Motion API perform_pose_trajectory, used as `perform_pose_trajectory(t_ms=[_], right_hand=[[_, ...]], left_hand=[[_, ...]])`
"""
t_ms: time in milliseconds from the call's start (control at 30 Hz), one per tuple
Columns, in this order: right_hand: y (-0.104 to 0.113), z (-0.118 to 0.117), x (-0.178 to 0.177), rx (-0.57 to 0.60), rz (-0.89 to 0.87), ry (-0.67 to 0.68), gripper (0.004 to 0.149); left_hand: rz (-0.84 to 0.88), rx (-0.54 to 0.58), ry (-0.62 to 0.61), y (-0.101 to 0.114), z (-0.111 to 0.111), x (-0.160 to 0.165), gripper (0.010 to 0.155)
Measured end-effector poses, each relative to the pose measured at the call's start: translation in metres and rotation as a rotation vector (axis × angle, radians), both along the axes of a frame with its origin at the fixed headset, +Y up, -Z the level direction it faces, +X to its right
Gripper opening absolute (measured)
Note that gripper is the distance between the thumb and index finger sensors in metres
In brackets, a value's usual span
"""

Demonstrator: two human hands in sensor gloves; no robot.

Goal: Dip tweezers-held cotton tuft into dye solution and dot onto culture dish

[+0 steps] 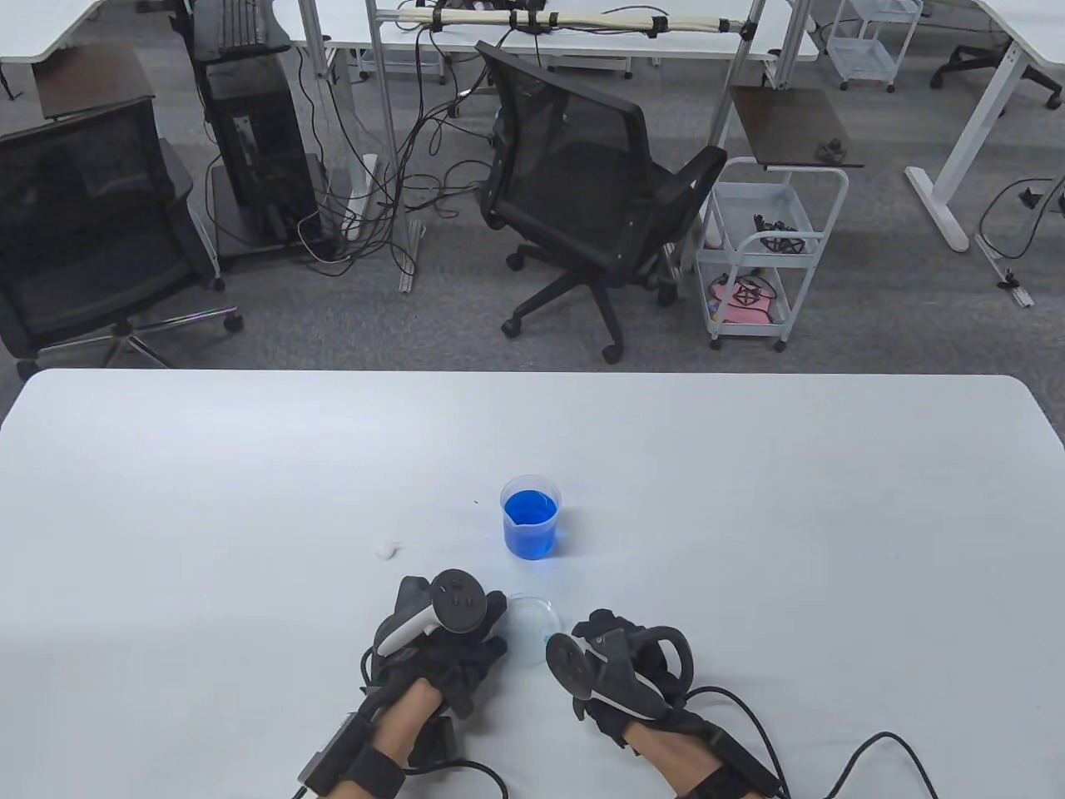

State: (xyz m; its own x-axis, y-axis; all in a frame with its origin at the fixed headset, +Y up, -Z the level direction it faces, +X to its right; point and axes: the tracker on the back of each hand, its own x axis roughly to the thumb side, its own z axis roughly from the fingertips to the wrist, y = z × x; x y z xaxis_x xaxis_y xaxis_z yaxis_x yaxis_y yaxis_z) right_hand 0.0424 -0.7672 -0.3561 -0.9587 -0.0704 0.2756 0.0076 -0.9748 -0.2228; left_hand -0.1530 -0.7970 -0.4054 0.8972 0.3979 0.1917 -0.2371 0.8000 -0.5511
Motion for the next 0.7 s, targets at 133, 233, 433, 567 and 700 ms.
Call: perform_pose_trajectory(t_ms=[133,233,433,567,700], right_hand=[[0.002,0.001,0.001,0.003,-0.011,0.001,0.042],[0.011,0.003,0.003,0.022,-0.041,0.000,0.042],[0.030,0.012,0.009,0.082,-0.116,0.003,0.042],[0.022,0.011,0.002,0.057,-0.090,0.016,0.042],[0.005,0.008,-0.007,0.013,-0.025,0.029,0.042]], left_hand=[[0.000,0.000,0.000,0.000,0.000,0.000,0.065],[-0.001,0.000,0.001,0.000,0.000,0.000,0.065],[-0.001,-0.002,0.003,0.000,0.000,0.000,0.065],[0.000,-0.001,0.002,0.000,0.000,-0.001,0.065],[0.000,-0.001,0.002,0.000,0.000,-0.001,0.065]])
